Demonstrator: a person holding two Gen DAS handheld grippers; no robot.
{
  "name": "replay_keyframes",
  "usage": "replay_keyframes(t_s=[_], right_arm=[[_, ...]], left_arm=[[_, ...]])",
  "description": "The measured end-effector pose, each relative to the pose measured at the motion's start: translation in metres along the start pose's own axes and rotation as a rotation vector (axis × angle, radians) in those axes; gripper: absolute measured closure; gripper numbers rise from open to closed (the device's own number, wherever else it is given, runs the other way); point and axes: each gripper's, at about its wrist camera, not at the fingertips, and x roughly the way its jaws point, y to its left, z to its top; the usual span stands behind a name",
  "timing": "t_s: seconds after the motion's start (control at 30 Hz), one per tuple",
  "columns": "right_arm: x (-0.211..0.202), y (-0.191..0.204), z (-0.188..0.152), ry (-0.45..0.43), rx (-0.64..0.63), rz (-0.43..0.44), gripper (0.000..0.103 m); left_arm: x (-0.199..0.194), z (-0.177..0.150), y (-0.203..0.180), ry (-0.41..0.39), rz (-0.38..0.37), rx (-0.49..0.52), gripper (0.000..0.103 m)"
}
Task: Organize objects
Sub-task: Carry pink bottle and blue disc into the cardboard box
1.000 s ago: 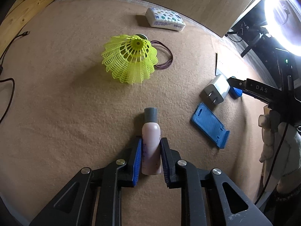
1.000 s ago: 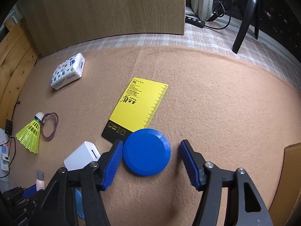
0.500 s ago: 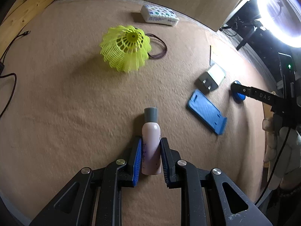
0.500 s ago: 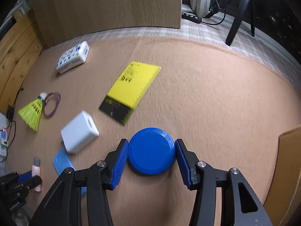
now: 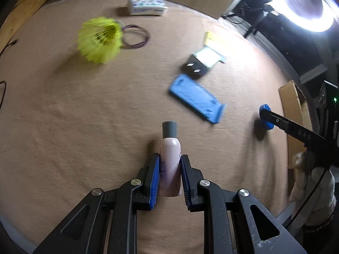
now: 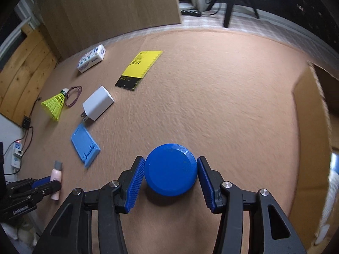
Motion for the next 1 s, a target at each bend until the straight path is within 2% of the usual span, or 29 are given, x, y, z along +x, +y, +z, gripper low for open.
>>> replay_keyframes(t_s=[0.27,0.53,0.73,1.0], right_arm=[[-0.064,-0.031,-0.019,-0.090,0.042,0.016,0.056],[-0.118,-0.085,-0.039,-0.168,0.128,-0.030,0.056],[-0.136,-0.129,-0.055,-0.190,0.192,-0.091,0.056],[-0.141,-0.176,-0.071,-0.190,0.269,-0.142,0.056]], left_arm=[[-0.001,0.014,-0.061,-0.014,-0.065,0.108,0.082],[0.008,0.025,-0.156,-0.020,-0.149,0.256,0.082],[0.016,0.025,-0.237,-0.018,-0.215,0.372,0.082],[0.033,0.014,-0.321,0.013,-0.265,0.484,0.082]])
